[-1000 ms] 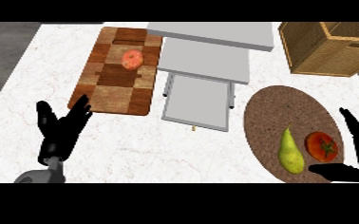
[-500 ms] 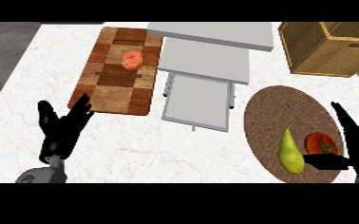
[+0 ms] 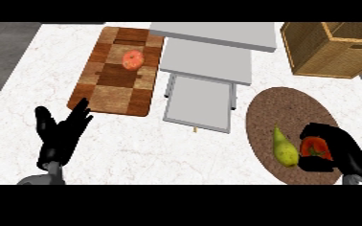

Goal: Pick the tomato from the placemat and place it in the tiered shelf

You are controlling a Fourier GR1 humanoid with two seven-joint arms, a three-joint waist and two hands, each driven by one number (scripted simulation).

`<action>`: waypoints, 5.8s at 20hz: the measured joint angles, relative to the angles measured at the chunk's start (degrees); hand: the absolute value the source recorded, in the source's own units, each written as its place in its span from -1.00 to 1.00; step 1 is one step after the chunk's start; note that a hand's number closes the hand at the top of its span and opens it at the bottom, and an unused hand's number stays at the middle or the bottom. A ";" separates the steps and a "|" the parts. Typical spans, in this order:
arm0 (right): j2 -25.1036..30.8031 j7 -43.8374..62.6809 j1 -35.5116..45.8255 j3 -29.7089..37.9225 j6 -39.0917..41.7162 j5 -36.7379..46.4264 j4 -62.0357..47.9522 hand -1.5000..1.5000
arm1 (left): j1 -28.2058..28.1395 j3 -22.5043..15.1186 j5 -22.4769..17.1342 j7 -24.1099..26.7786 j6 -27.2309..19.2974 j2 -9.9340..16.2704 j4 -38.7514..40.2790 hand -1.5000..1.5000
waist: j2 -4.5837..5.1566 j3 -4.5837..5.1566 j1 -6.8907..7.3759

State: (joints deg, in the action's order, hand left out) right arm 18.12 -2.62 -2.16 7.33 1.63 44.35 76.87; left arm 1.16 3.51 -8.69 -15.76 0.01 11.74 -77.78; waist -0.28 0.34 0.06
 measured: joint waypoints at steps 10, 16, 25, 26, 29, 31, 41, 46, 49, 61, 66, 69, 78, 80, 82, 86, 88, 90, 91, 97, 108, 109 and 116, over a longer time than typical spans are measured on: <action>-12.57 16.04 0.38 -19.76 -1.12 7.81 9.15 1.00 | 1.65 -0.79 0.82 -1.11 0.46 -0.58 -0.21 0.00 | 0.08 0.43 1.61; -15.94 33.85 5.98 -37.33 -6.37 8.59 16.53 1.00 | 3.14 -1.19 1.14 -1.53 0.24 -1.14 0.98 0.00 | -0.23 0.30 2.24; -17.65 63.29 22.88 -52.72 -8.78 18.22 30.18 1.00 | 2.74 -0.54 1.15 -1.26 -0.01 -0.97 1.82 0.00 | -0.75 0.01 1.43; -17.59 65.07 24.92 -53.53 -8.18 19.21 31.13 1.00 | 2.84 -0.54 1.16 -1.40 -0.06 -1.00 1.89 0.00 | -0.75 0.00 1.32; -17.38 68.89 31.09 -53.59 -5.90 20.18 33.72 1.00 | 2.81 -0.37 1.09 -1.38 -0.19 -1.08 1.88 0.00 | -0.76 -0.01 1.22; -17.26 70.67 34.87 -52.23 -4.43 20.40 34.87 1.00 | 2.48 -0.28 1.14 -1.14 -0.04 -0.89 1.82 0.00 | -0.74 -0.03 1.12; -17.21 73.27 53.28 -36.70 1.40 15.44 32.24 1.00 | 1.65 -0.39 1.20 -0.92 -0.10 -1.24 1.18 0.00 | -0.48 -0.09 0.99; -17.37 73.03 62.66 -28.72 4.13 12.50 26.15 1.00 | 2.27 0.01 1.23 -0.53 -0.15 -1.18 1.86 0.00 | -0.26 -0.15 0.77; -17.48 71.43 66.51 -23.78 5.55 10.71 22.00 1.00 | 1.85 -0.20 1.40 -0.16 -0.03 -1.33 1.55 0.00 | -0.14 -0.23 0.66; -16.00 63.64 72.52 -13.40 10.58 6.98 8.16 1.00 | 1.46 0.64 0.91 -1.57 0.26 -0.90 0.07 0.00 | 0.17 -0.31 0.30; -15.70 61.07 73.50 -11.15 9.17 8.71 1.76 1.00 | 1.47 0.71 1.00 -2.54 0.25 -0.82 -1.09 0.00 | 0.25 -0.30 0.52; -14.79 59.39 72.71 -10.28 8.69 9.26 -0.13 1.00 | 1.72 0.99 1.21 -1.35 0.47 -1.06 0.30 0.00 | 0.29 -0.31 0.37; -14.85 54.94 72.60 -8.79 5.25 10.30 -5.27 1.00 | 1.50 1.10 1.80 -1.33 0.60 -1.49 -0.03 0.00 | 0.30 -0.32 0.42; -14.66 53.70 73.44 -8.20 4.30 10.33 -7.18 1.00 | 1.44 1.08 2.12 -0.34 0.77 -1.70 0.83 0.00 | 0.31 -0.34 0.46; -14.79 52.95 73.33 -7.94 3.76 10.23 -7.95 1.00 | 1.47 1.20 2.02 -1.25 0.64 -1.76 0.29 0.00 | 0.30 -0.35 0.46; -14.05 52.29 73.49 -8.62 6.20 10.43 -8.55 1.00 | 1.85 1.84 1.80 -1.55 0.89 -1.42 0.43 0.00 | 0.28 -0.33 0.33; -14.81 53.46 73.58 -7.07 3.35 10.43 -8.31 -1.00 | 1.94 2.22 1.34 -1.70 1.72 -0.86 0.71 0.00 | 0.29 -0.32 0.41; -15.62 54.58 72.81 -6.02 0.17 10.80 -6.89 -1.00 | 1.84 2.23 1.38 -1.60 1.71 -0.95 0.57 0.00 | 0.26 -0.34 0.33; -15.98 55.16 72.50 -5.35 -1.00 10.65 -5.93 -1.00 | 2.20 1.99 1.79 -1.77 1.07 -1.39 0.69 0.00 | 0.24 -0.34 0.22; -17.11 54.85 72.24 -1.27 -9.53 7.85 -4.25 -1.00 | 1.99 1.80 2.12 -1.06 1.17 -1.79 0.95 0.00 | 0.30 -0.34 0.42; -14.81 56.31 72.89 5.20 -18.83 4.53 3.12 -1.00 | 1.50 2.15 2.23 -1.48 1.07 -1.77 0.26 0.00 | 0.16 -0.34 0.11; -14.22 56.66 72.75 5.43 -19.51 5.77 3.32 -1.00 | 1.27 1.98 2.33 -1.28 0.90 -2.15 0.28 0.00 | 0.15 -0.34 0.08; -8.26 60.46 68.28 10.75 -18.79 8.20 13.32 -1.00 | 0.06 2.79 2.12 -0.76 1.63 -1.32 0.28 0.00 | -0.14 -0.41 -0.78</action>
State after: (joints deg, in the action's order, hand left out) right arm 9.86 57.84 66.12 18.08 -17.16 52.56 90.19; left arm 1.22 6.30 -6.56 -16.53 1.64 10.42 -77.50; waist -0.42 -0.07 -0.72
